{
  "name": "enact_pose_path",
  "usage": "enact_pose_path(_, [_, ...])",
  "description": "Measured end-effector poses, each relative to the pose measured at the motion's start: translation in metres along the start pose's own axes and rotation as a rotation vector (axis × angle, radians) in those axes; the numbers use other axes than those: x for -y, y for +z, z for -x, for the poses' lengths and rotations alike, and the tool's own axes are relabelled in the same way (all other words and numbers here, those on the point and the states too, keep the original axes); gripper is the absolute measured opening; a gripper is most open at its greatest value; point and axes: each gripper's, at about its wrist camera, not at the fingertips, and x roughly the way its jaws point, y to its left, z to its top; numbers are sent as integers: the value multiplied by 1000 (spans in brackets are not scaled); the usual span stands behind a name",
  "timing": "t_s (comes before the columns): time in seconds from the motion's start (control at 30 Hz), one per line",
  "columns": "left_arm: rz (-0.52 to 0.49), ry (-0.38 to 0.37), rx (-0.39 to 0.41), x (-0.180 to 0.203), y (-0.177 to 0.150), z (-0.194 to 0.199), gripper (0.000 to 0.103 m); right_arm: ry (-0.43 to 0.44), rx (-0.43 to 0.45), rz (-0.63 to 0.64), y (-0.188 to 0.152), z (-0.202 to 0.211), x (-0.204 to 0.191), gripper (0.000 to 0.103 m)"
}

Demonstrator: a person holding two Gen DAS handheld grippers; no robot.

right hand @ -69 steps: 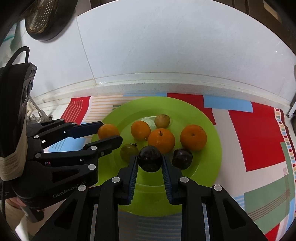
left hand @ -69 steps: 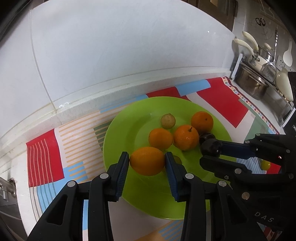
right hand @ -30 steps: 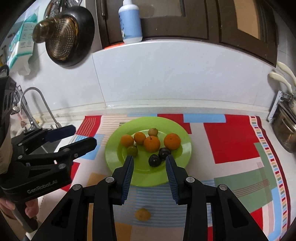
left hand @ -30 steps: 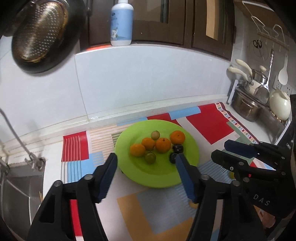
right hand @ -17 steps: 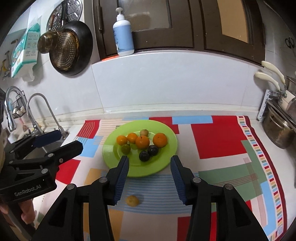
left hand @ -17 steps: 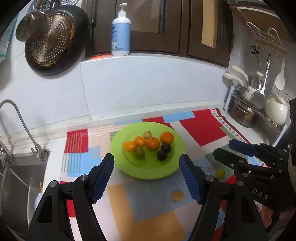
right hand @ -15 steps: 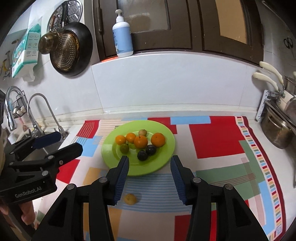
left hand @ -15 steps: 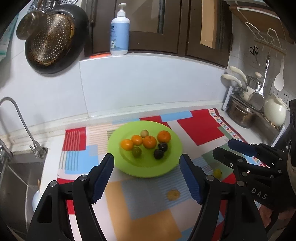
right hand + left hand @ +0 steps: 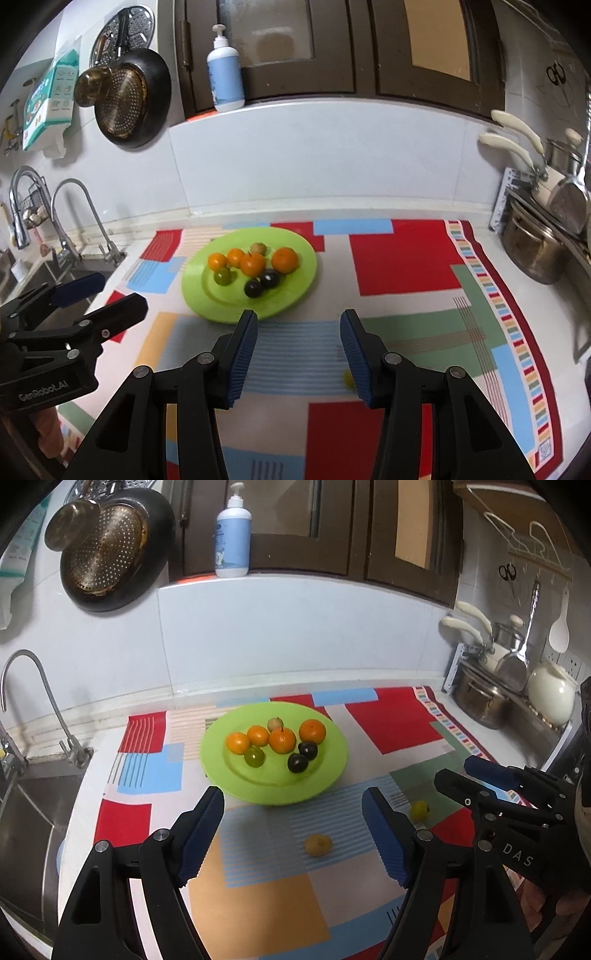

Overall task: Organize fruits
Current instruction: 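Move the left tool to the tan fruit while the right tool approaches the yellow fruit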

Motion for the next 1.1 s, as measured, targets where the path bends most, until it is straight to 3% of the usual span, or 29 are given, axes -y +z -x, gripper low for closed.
enact_pose_path(0.67, [11, -26, -213, 23, -46, -76, 75, -20, -145, -58, -44, -48, 42, 48])
enact_pose_path(1.1, [22, -19, -295, 24, -56, -110, 55, -32, -220, -88, -55, -84, 58, 47])
